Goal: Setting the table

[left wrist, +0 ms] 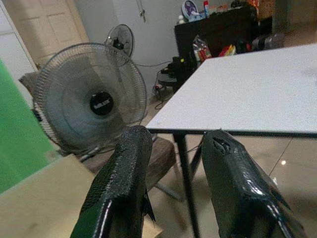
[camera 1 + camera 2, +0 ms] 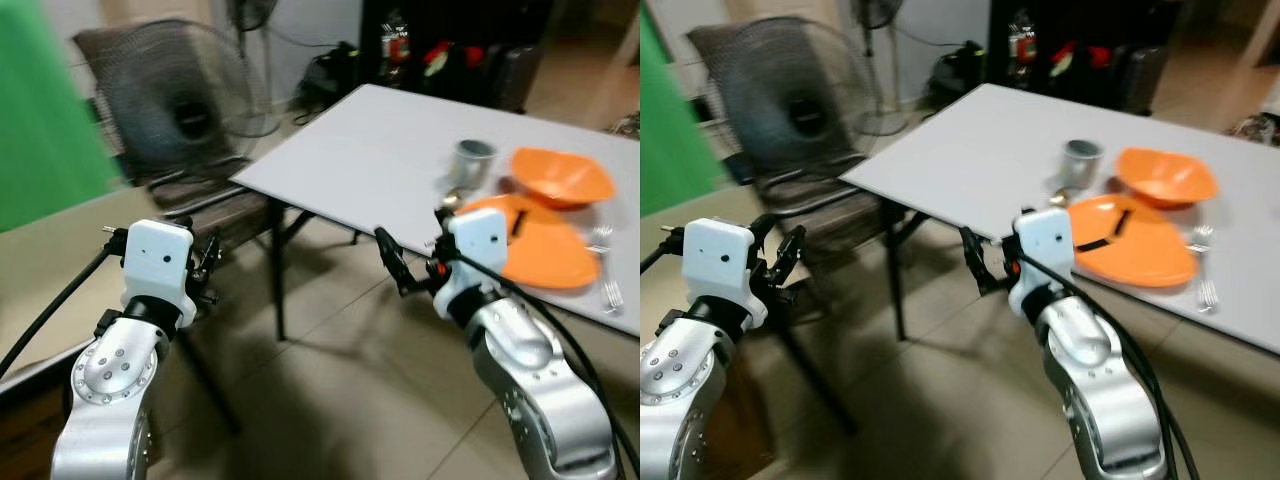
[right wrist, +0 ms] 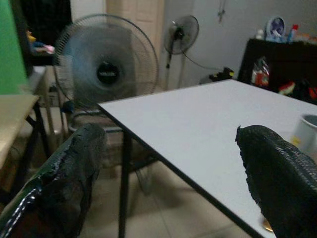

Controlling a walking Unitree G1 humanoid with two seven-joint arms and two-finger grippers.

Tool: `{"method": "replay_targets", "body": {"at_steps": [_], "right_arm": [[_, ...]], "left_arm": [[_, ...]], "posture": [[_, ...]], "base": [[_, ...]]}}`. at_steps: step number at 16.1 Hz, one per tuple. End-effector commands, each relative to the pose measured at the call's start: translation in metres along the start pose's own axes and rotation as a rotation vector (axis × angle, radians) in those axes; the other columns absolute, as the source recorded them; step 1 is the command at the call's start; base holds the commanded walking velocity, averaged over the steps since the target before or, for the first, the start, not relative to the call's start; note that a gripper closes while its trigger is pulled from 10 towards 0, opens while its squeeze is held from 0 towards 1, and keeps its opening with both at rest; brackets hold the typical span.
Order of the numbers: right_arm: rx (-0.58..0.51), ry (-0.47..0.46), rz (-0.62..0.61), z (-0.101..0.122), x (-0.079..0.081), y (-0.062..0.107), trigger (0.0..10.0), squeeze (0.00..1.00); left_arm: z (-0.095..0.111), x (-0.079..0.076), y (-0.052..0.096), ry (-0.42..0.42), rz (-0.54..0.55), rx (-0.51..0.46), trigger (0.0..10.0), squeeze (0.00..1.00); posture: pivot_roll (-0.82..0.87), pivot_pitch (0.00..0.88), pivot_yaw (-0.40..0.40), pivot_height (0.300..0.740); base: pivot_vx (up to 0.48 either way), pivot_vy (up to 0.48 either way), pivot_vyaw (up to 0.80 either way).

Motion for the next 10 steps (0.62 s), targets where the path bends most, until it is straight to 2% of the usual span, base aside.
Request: {"method": "replay_targets", "body": {"at_steps": [1,5,8,10], "right_arm": [[-0.005,0.025,0.027,0.001,0.002,0.000,10.0,0.00],[-0.018,0.033,0.066,0.003,0.010,-0.004,10.0,0.00],[-0.022,0.032,0.069,0.004,0.010,-0.007,10.0,0.00],[-0.020,0.033,0.063,0.003,0.009,-0.009,10.0,0.00]], "left_arm": [[0.006,-0.002,-0.002,-0.044,-0.003,-0.018,10.0,0.00],[0.006,0.000,-0.002,-0.045,0.016,-0.014,10.0,0.00],[0.006,0.008,-0.002,-0.041,0.045,-0.007,10.0,0.00],[0.006,0.010,-0.001,-0.007,0.064,-0.009,10.0,0.00]], "posture": [[-0.04,0.014,0.056,0.740],[-0.03,0.012,0.054,0.740],[-0.03,0.013,0.055,0.740],[-0.02,0.013,0.055,0.740]], "base": [[0.000,-0.394,0.80],[0.000,-0.480,0.80],[0.000,-0.480,0.80],[0.000,-0.189,0.80]]}}
Point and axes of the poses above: a point about 5 cm out from each wrist's last joint towards the gripper, its own y axis pointing back from the gripper into the wrist, its own z axis along the axis of the wrist's last joint, x = y × z, the point moved 6 cm from there along -y, pointing out of the wrist towards the gripper, and after that the axes turned 3 degrees about -y, right-handed, at the moved point
